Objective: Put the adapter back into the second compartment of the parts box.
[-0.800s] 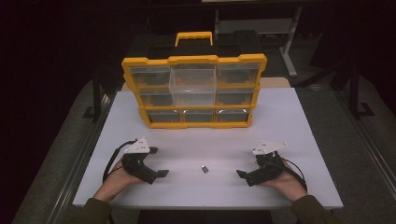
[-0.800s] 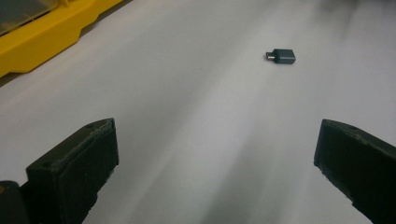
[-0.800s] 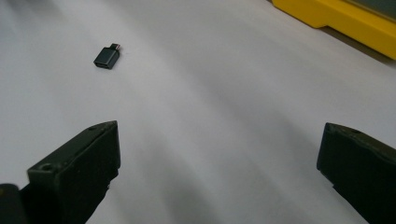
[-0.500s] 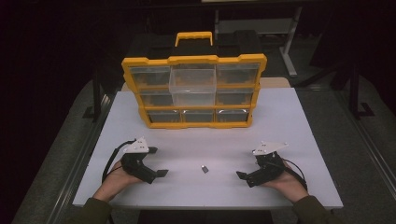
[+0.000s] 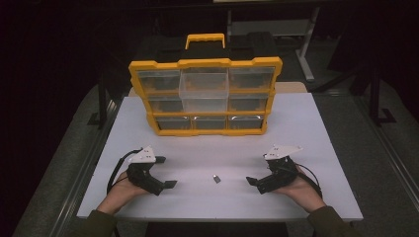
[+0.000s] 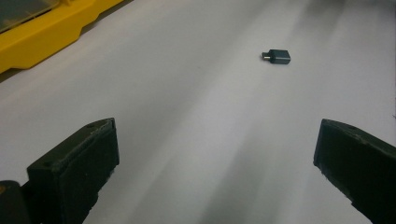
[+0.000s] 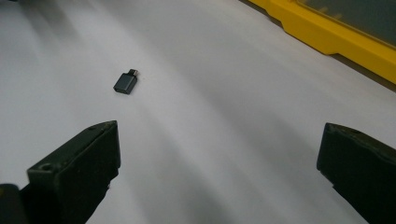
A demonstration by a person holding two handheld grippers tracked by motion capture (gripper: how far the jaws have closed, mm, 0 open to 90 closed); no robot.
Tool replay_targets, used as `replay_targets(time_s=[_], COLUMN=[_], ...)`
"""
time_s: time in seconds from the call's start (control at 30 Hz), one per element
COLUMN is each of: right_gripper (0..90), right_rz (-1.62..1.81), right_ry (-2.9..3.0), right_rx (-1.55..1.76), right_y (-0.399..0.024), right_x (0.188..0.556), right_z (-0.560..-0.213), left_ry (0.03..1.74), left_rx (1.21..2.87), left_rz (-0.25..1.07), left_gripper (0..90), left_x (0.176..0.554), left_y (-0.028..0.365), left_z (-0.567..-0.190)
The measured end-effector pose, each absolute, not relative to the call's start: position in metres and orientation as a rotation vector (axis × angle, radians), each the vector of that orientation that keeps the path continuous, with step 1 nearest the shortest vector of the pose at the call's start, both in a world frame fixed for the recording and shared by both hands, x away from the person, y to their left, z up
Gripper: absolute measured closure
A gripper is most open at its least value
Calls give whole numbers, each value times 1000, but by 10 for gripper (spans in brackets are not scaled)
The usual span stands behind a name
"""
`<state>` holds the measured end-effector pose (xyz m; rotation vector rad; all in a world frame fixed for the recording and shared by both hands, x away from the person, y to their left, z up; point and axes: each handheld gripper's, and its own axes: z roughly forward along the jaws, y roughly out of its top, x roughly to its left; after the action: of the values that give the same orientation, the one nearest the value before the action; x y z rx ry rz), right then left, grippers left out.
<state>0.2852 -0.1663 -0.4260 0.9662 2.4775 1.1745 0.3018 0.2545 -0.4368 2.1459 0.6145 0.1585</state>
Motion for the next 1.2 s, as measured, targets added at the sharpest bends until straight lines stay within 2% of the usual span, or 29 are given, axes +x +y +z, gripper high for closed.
replay_targets(time_s=[1.2], right_gripper=[0], right_rz=[1229], right_ry=[2498], right_rx=[962], right_y=[-142], right_x=[304], right_z=[-417], left_ry=[620], left_rx=[2125], left_rz=[158], left_gripper=[0], left_x=[301], left_y=[257], left_z=[-439])
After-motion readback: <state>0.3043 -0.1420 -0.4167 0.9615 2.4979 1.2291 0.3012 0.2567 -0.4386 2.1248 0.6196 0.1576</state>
